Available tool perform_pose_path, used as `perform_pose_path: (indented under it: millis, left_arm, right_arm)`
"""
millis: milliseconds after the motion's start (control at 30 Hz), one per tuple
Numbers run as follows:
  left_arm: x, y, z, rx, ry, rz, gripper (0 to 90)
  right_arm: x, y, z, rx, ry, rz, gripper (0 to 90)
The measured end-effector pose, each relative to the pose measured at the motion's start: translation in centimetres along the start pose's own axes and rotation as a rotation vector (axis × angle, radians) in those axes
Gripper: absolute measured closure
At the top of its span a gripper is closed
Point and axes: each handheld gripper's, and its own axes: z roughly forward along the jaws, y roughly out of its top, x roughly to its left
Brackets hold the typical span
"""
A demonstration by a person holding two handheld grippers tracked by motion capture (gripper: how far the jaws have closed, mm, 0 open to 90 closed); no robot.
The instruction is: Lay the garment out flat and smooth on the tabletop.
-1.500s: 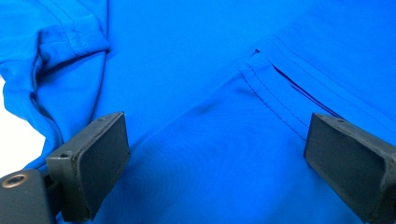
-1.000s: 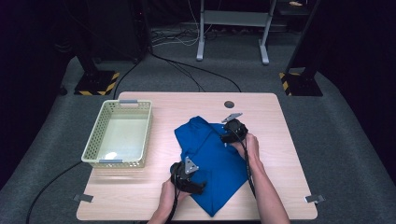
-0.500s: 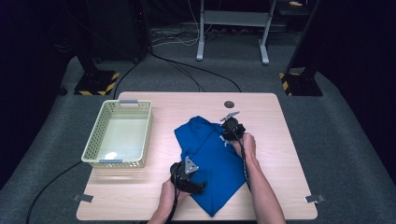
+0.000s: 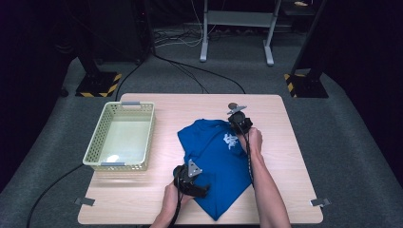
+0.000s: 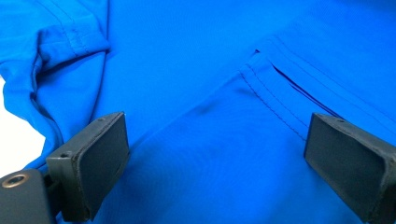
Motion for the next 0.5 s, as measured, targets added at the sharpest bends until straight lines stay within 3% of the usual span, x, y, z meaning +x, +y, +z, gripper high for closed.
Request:
perform_pose_path:
  millis: [100, 233, 333, 500]
  left_arm:
    - [0.0, 0.0, 0.0, 0.001, 0.0, 0.001, 6.2]
    - [0.0, 0.0, 0.0, 0.002, -0.001, 0.0, 6.2]
    - [0.0, 0.0, 0.0, 0.001, 0.0, 0.0, 6.2]
    - [0.0, 0.0, 0.0, 0.0, -0.001, -0.003, 6.2]
  right_arm:
    - [-0.5, 0.2, 0.2, -0.026, -0.047, 0.005, 78.2]
    - [-1.4, 0.1, 0.3, -0.022, -0.083, 0.083, 63.5]
    - [-2.0, -0.3, -0.2, -0.025, -0.094, 0.123, 52.7]
    - [-2.8, -1.2, -1.8, -0.03, -0.071, 0.179, 40.2]
